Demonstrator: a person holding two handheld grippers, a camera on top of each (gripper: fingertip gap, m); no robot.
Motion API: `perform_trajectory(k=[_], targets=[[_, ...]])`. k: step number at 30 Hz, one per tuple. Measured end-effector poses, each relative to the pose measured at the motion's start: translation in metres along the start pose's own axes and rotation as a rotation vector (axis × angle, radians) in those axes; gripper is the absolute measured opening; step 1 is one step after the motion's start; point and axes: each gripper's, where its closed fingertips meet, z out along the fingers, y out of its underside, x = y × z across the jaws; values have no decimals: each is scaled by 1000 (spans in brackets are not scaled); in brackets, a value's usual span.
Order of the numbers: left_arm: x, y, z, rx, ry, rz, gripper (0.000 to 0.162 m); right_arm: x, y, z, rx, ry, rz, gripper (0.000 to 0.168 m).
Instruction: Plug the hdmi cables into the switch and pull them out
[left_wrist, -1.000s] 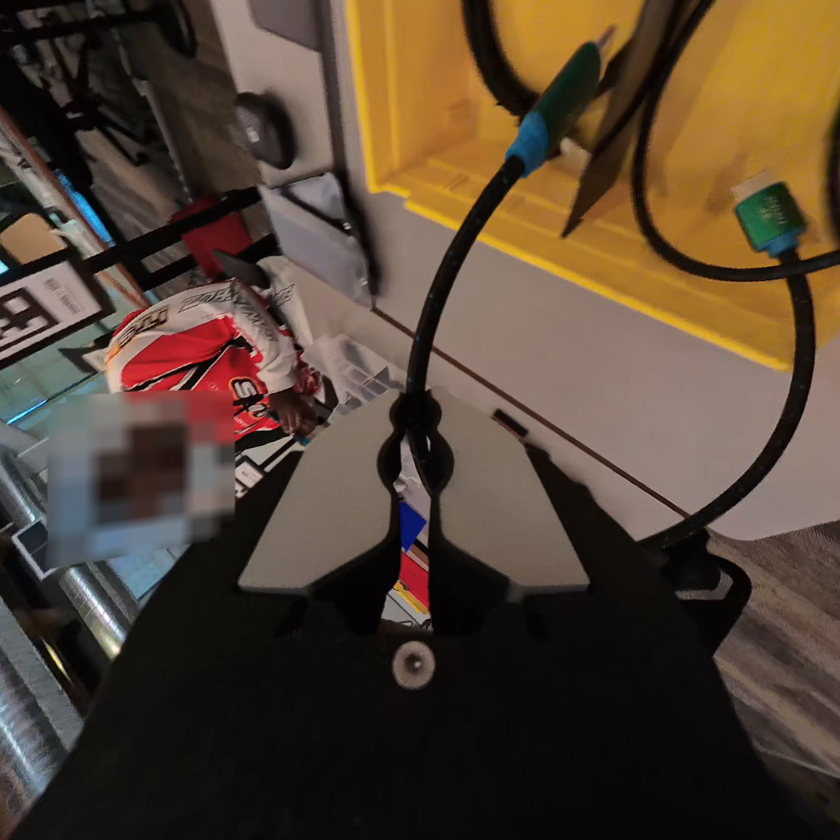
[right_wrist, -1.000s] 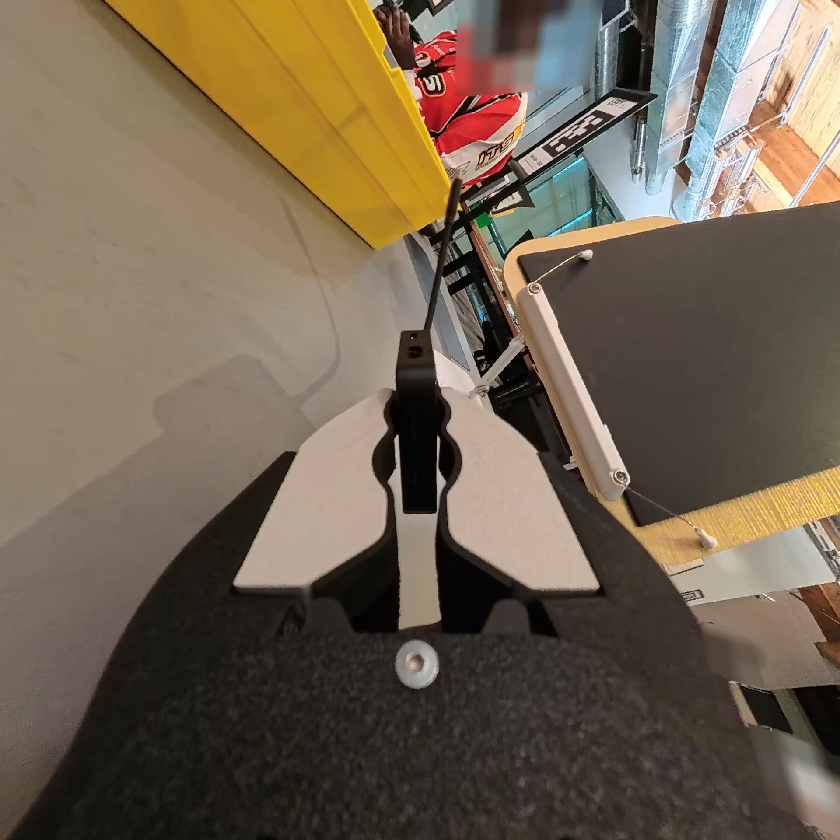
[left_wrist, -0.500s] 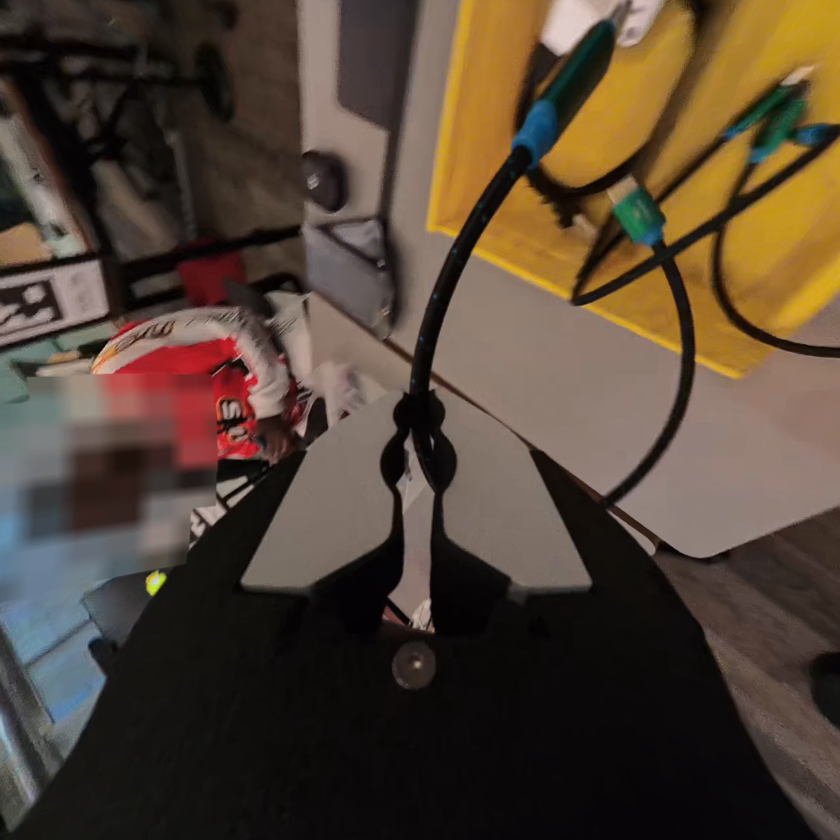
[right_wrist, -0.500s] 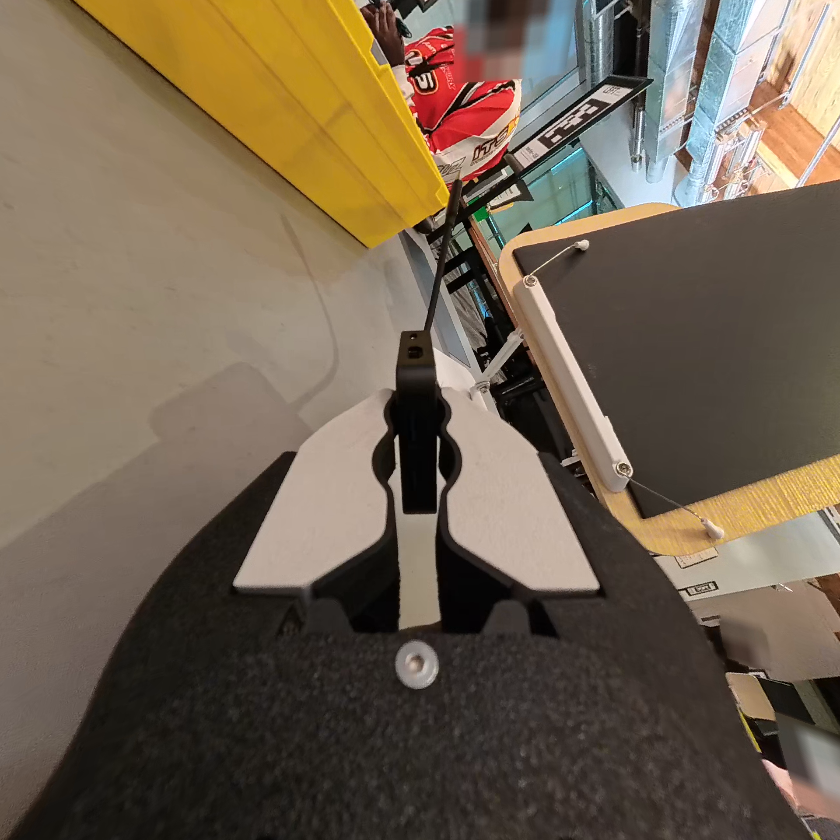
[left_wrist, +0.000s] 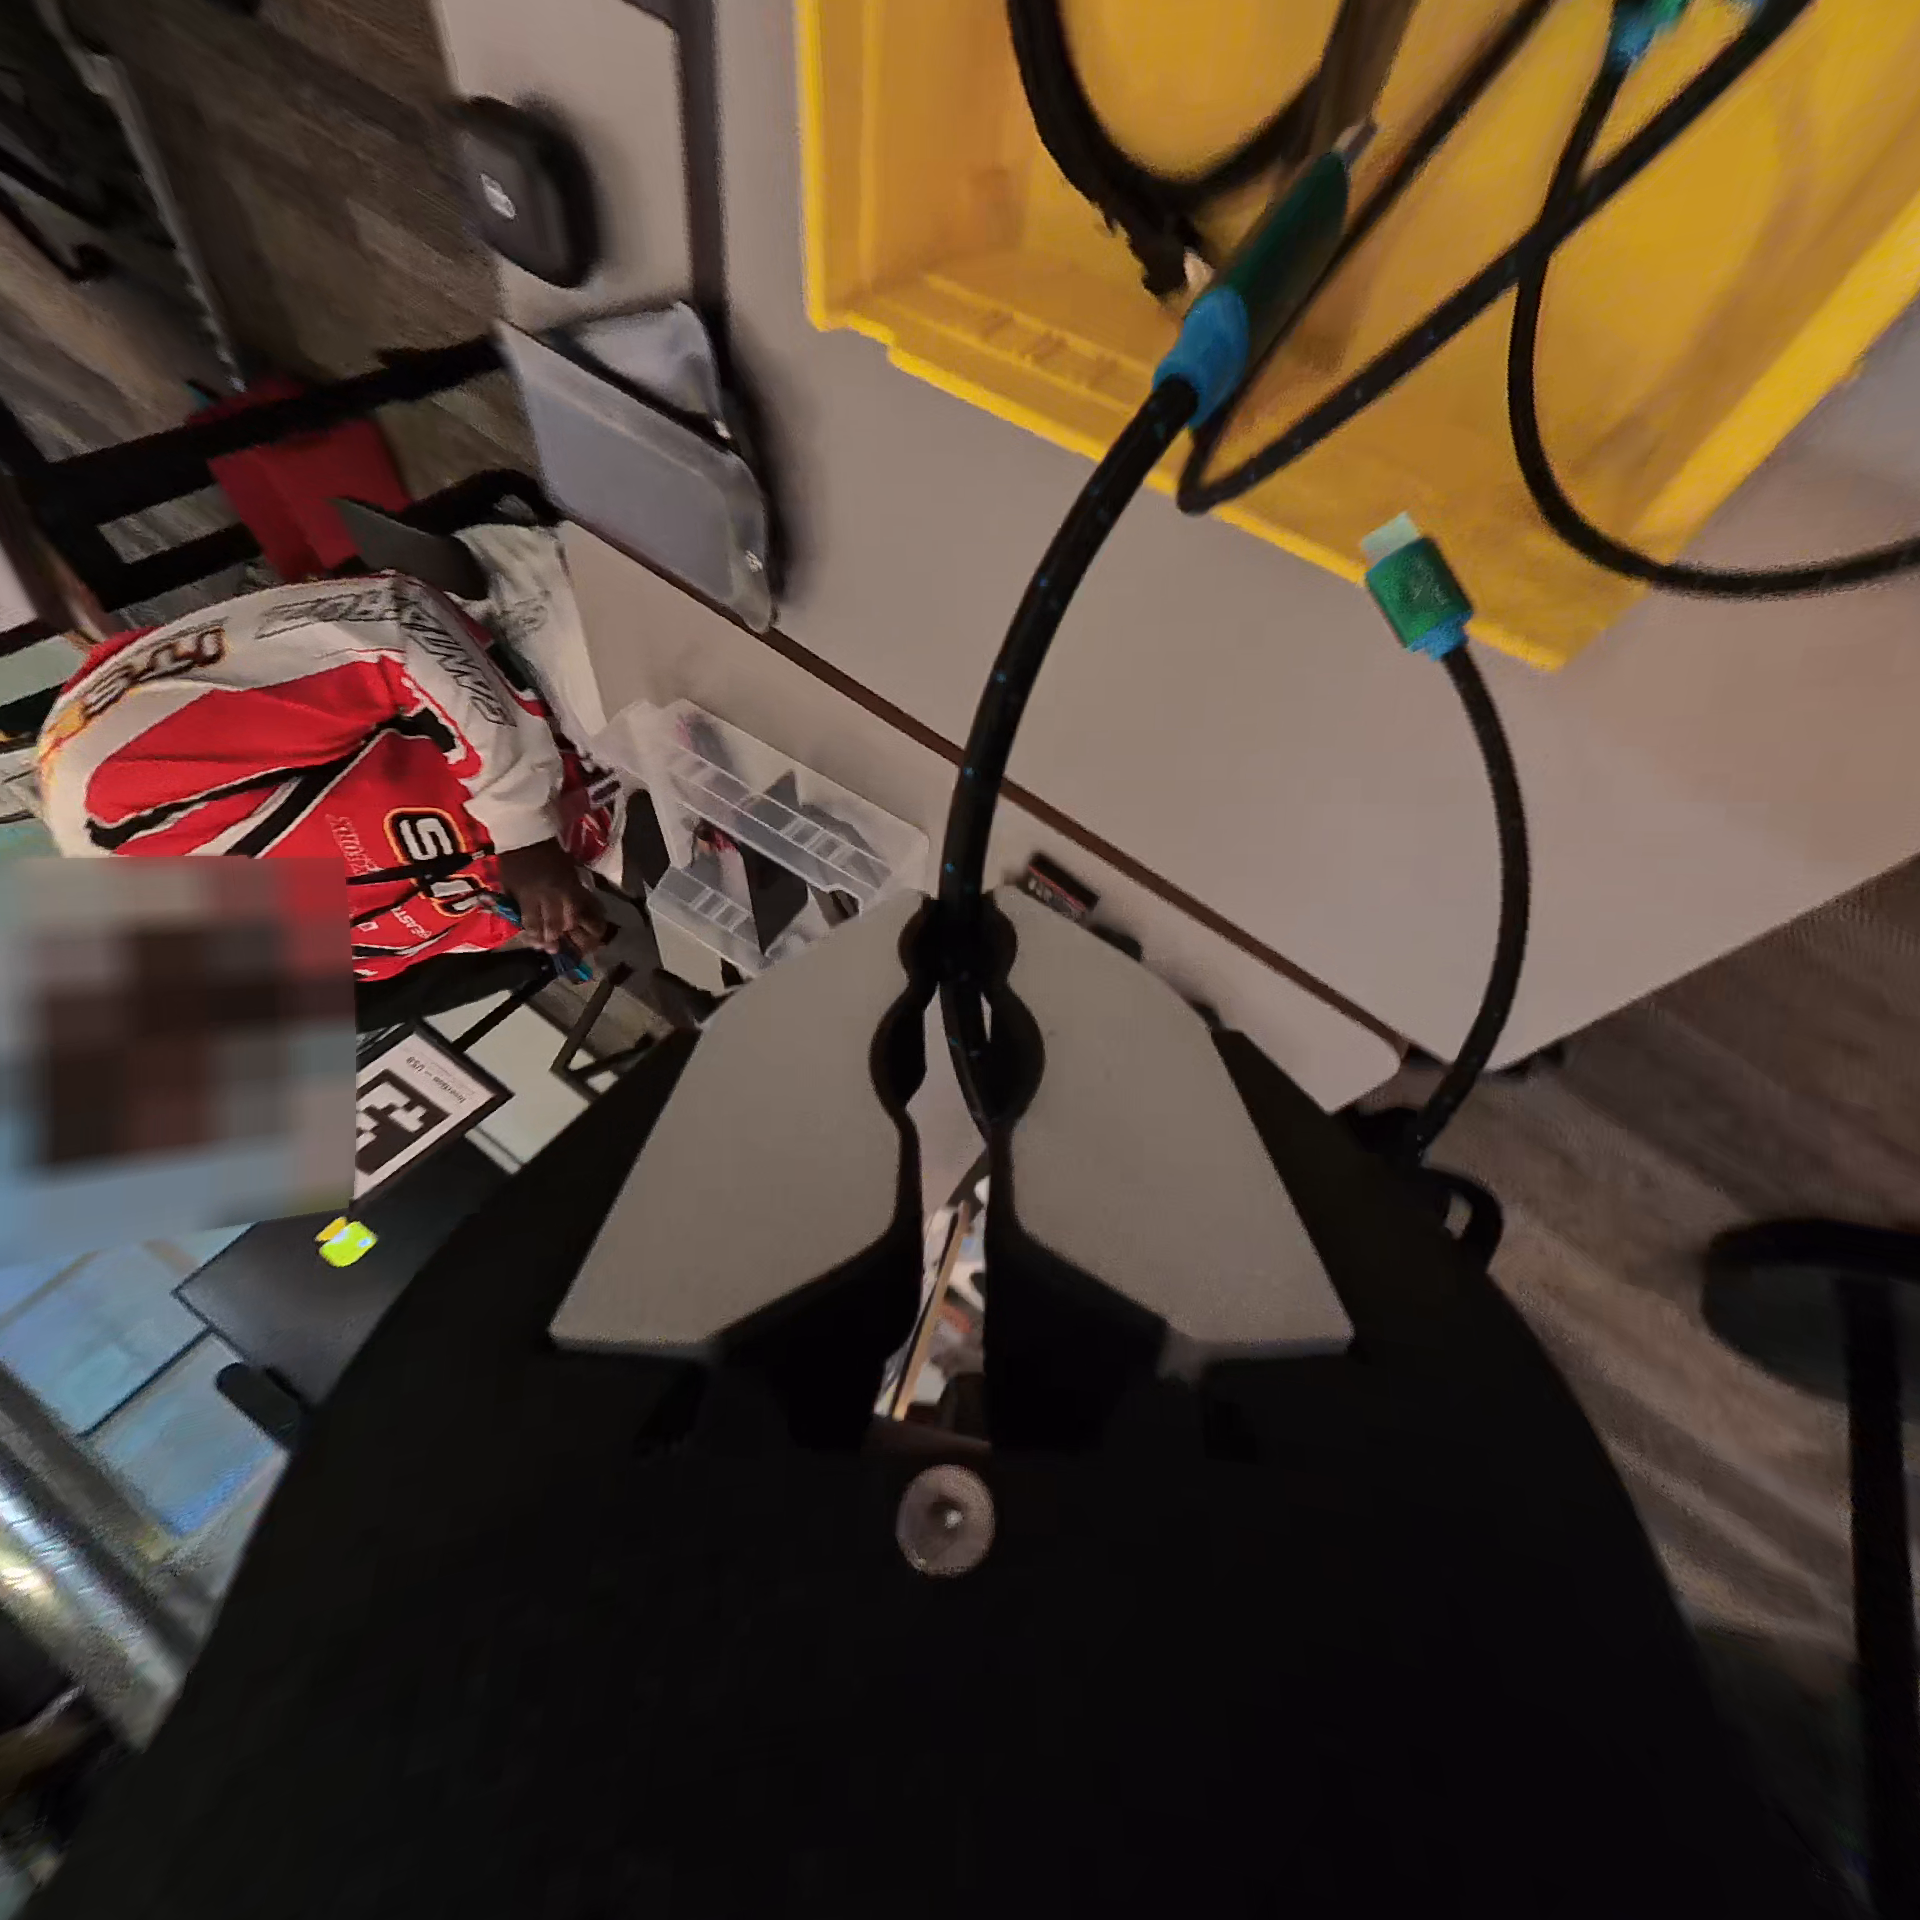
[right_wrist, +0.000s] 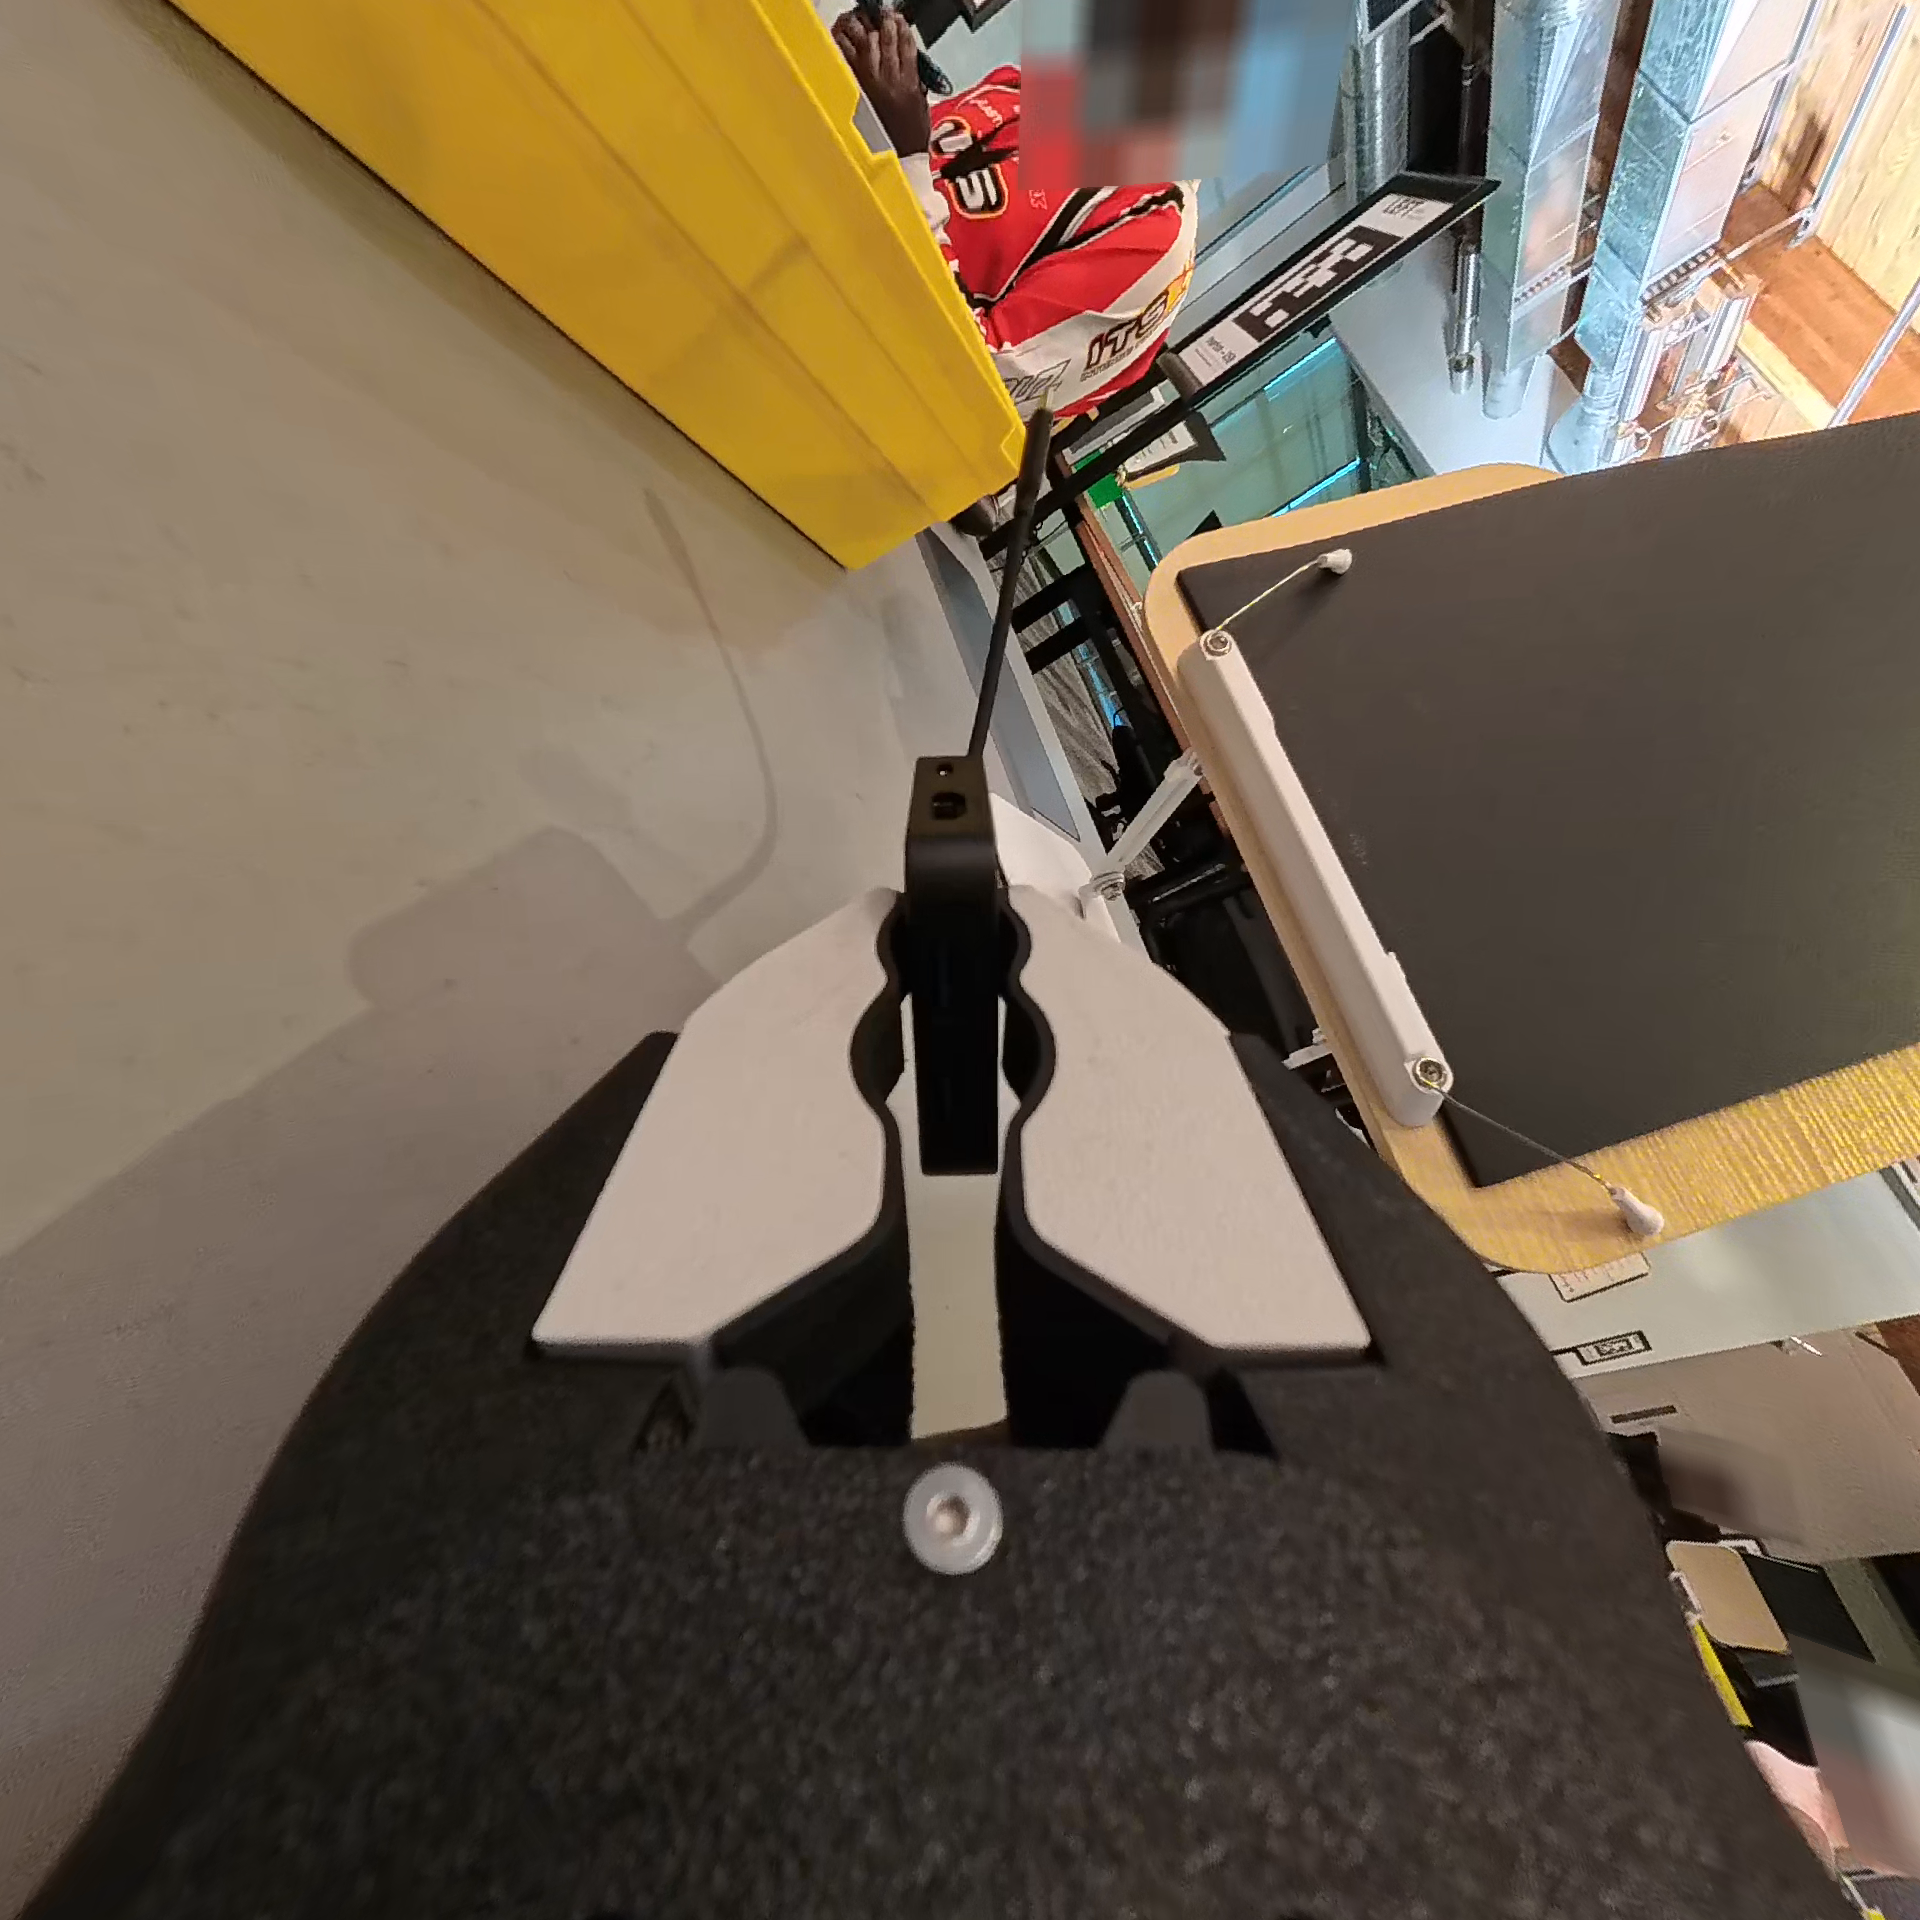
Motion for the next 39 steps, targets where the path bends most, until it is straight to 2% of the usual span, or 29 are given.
perform_trajectory(k=[3,7,12,14,18,21,23,25,29,35,39], targets=[[-8,-17,-36,165,-48,-126,6,3,1,1,-2,9,15,13],[-7,-73,-93,476,-172,-215,6,9,3,1,-10,35,33,13],[25,-143,-135,730,-233,-307,6,18,6,-1,-14,69,76,13],[25,-162,-157,831,-331,-388,7,22,8,-2,-16,83,95,13],[19,-166,-183,817,-524,-425,7,28,10,-2,-21,100,121,13],[12,-157,-184,737,-573,-434,7,29,12,-3,-22,104,132,13],[19,-151,-164,609,-501,-379,6,29,12,-2,-23,103,134,13],[17,-140,-148,515,-525,-336,6,28,12,-2,-23,100,130,13],[40,-125,-102,384,-308,-256,6,26,11,-1,-22,90,120,13],[56,-119,-81,506,69,-320,6,22,10,0,-23,71,116,13],[57,-118,-69,586,229,-395,6,20,10,0,-23,64,110,13]])
